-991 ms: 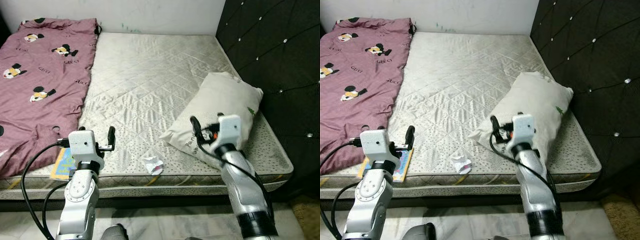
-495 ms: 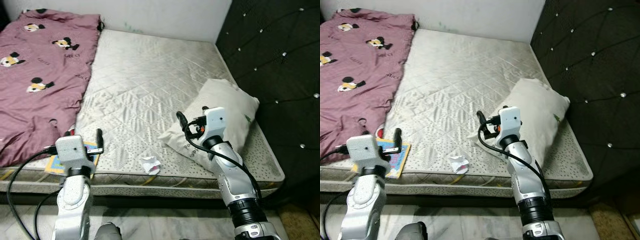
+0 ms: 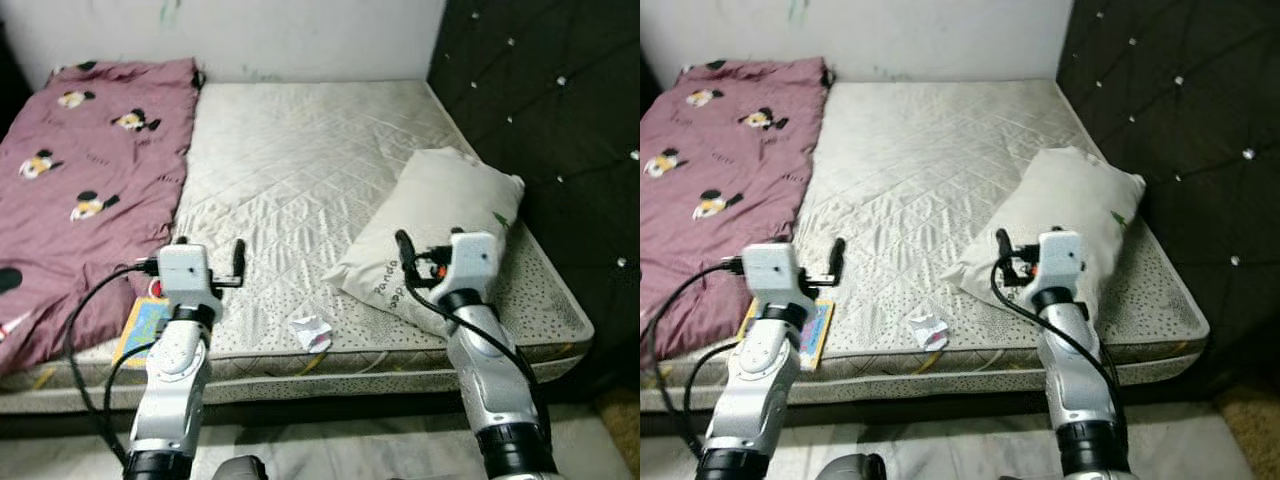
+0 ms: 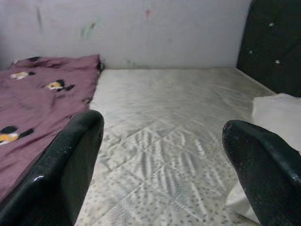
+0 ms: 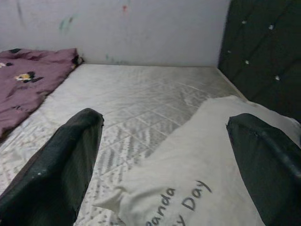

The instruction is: Clean up the room

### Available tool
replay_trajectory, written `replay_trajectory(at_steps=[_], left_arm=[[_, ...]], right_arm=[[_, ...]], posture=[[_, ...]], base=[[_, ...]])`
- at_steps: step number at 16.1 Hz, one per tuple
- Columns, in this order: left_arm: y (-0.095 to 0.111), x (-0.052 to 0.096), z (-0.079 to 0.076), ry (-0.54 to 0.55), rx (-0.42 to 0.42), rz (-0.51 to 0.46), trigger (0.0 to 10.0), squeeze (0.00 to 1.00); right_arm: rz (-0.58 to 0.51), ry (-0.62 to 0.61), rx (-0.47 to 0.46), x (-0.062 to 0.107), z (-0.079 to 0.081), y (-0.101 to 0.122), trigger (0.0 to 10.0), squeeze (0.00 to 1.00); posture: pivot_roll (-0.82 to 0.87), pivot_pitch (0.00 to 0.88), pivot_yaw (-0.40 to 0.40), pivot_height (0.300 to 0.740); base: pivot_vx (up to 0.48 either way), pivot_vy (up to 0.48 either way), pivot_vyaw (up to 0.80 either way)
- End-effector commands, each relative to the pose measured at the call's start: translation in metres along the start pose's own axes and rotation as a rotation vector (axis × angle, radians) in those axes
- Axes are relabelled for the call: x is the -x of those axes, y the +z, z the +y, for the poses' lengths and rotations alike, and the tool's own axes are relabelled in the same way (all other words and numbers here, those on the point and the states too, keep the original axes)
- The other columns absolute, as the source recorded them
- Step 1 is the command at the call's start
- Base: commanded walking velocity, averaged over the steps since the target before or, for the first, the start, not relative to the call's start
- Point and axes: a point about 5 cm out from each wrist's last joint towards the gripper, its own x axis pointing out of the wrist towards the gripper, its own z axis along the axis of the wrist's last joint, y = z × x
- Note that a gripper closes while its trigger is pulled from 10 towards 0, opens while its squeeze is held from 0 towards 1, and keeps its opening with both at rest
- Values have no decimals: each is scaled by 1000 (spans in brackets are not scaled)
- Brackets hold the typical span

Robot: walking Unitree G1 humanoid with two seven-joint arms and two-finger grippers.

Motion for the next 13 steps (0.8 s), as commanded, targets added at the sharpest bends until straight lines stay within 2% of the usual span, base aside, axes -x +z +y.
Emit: replay_trajectory(at_steps=[1, 2, 4, 9, 13], left_arm=[[0, -2, -1, -20, 5, -3, 10000, 0], [0, -2, -1, -24, 6, -5, 10000, 0], [0, 0, 0, -26, 4, -4, 10000, 0], [0, 6, 3, -20, 6, -2, 10000, 0], [0, 8, 6, 2, 41, 0, 10000, 0]], right_arm=[[-26, -13, -2, 0, -1, 6, 10000, 0], [-21, -16, -8, 0, -1, 5, 10000, 0], [-26, 14, 41, -2, 2, 7, 10000, 0], [-17, 39, 34, -6, 8, 7, 10000, 0], [-14, 48, 18, -8, 9, 7, 10000, 0]], posture=[[-64, 0, 60, 740], [-61, 0, 58, 740], [-51, 9, 49, 740], [-25, 28, 20, 740], [-18, 37, 4, 740]], base=[[0, 0, 0], [0, 0, 0], [0, 0, 0], [0, 0, 758], [0, 0, 0]])
